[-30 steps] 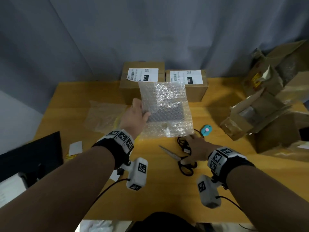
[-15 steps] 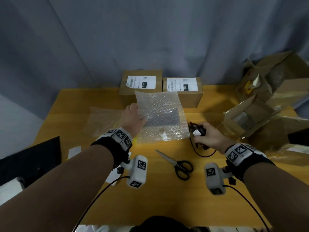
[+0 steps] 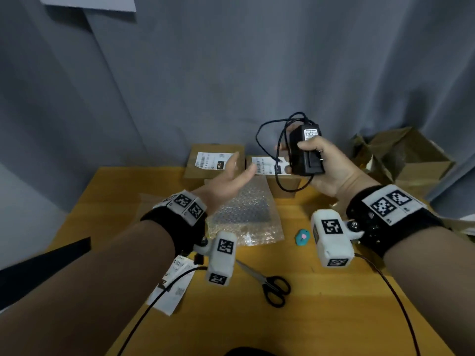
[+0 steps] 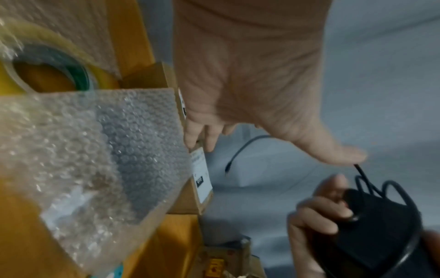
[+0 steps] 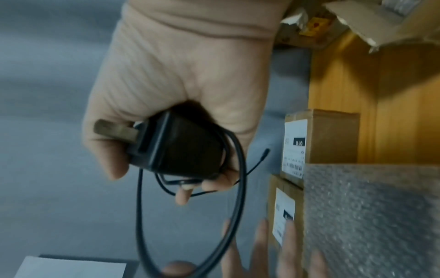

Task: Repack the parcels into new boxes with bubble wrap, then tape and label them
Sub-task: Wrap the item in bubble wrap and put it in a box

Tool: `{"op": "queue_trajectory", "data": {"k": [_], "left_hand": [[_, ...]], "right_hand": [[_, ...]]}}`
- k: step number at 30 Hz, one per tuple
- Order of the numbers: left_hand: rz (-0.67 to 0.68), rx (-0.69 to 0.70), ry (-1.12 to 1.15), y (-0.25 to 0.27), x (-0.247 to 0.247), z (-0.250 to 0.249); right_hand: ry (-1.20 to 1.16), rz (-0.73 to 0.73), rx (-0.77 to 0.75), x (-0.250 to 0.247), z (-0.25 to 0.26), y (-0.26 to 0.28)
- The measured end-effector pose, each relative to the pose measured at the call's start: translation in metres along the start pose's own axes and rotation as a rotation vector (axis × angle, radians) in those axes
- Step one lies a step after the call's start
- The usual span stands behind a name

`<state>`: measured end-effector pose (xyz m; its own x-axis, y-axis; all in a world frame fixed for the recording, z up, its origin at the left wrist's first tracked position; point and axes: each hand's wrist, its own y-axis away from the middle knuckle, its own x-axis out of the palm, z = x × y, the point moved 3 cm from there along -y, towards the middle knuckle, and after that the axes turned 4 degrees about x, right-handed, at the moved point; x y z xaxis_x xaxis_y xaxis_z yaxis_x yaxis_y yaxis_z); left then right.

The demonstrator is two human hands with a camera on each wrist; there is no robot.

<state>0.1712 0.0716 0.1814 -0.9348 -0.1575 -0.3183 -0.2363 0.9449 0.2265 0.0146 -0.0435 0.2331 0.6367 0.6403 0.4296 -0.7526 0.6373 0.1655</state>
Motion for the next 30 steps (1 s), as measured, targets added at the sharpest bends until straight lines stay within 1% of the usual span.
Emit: {"op": "queue_trajectory", "data": {"k": [2,4,5,6,8,9,10,11,13,14,15,16,18,20,22,23,26,28,30], "left_hand": [[0.048,0.041,0.203,0.003,0.007,-0.014],[0.024,0.113,0.302,0.004,0.010,-0.023],[-0.049,0.134,0.263,0.004,0.009,-0.026],[-0.176,0.158,0.198,0.004,0.006,-0.027],[-0.526,0.206,0.036,0.004,-0.010,-0.025],[-0.649,0.224,-0.042,0.004,-0.019,-0.024],[-0.680,0.252,-0.118,0.003,-0.024,-0.020],[-0.616,0.274,-0.181,0.000,-0.026,-0.017],[-0.381,0.292,-0.257,-0.004,-0.023,-0.014],[-0.284,0.291,-0.266,-0.005,-0.021,-0.013],[-0.224,0.281,-0.252,-0.006,-0.019,-0.011],[-0.199,0.270,-0.221,-0.005,-0.018,-0.010],[-0.220,0.254,-0.150,-0.006,-0.018,-0.006],[-0.221,0.195,-0.051,-0.004,-0.016,-0.006],[-0.161,0.133,0.079,-0.004,-0.012,-0.008],[-0.133,0.135,0.091,-0.002,-0.010,-0.011],[-0.113,0.212,-0.069,-0.003,-0.007,-0.015],[-0.144,0.217,-0.129,-0.004,-0.008,-0.016],[-0.171,0.212,-0.139,-0.006,-0.009,-0.015]], "right_hand": [[-0.065,0.083,0.065,0.010,-0.006,-0.004],[-0.058,0.089,0.113,0.016,-0.016,-0.008],[-0.035,0.073,0.129,0.018,-0.021,-0.010],[-0.009,0.054,0.142,0.018,-0.026,-0.011],[0.008,0.035,0.170,0.018,-0.034,-0.011],[0.000,0.039,0.185,0.017,-0.037,-0.011],[-0.016,0.054,0.196,0.017,-0.040,-0.010],[-0.034,0.079,0.209,0.017,-0.043,-0.009],[-0.069,0.101,0.232,0.017,-0.048,-0.008],[-0.080,0.099,0.246,0.017,-0.050,-0.009],[-0.092,0.092,0.254,0.018,-0.052,-0.010],[-0.097,0.080,0.254,0.019,-0.055,-0.011],[-0.104,0.038,0.232,0.019,-0.060,-0.015],[-0.107,-0.040,0.194,0.016,-0.064,-0.020],[-0.112,-0.111,0.156,0.013,-0.065,-0.026],[-0.110,-0.128,0.145,0.012,-0.066,-0.027],[-0.111,-0.090,0.130,0.018,-0.067,-0.030],[-0.097,-0.077,0.131,0.022,-0.066,-0.030],[-0.074,-0.088,0.138,0.024,-0.065,-0.032]]}}
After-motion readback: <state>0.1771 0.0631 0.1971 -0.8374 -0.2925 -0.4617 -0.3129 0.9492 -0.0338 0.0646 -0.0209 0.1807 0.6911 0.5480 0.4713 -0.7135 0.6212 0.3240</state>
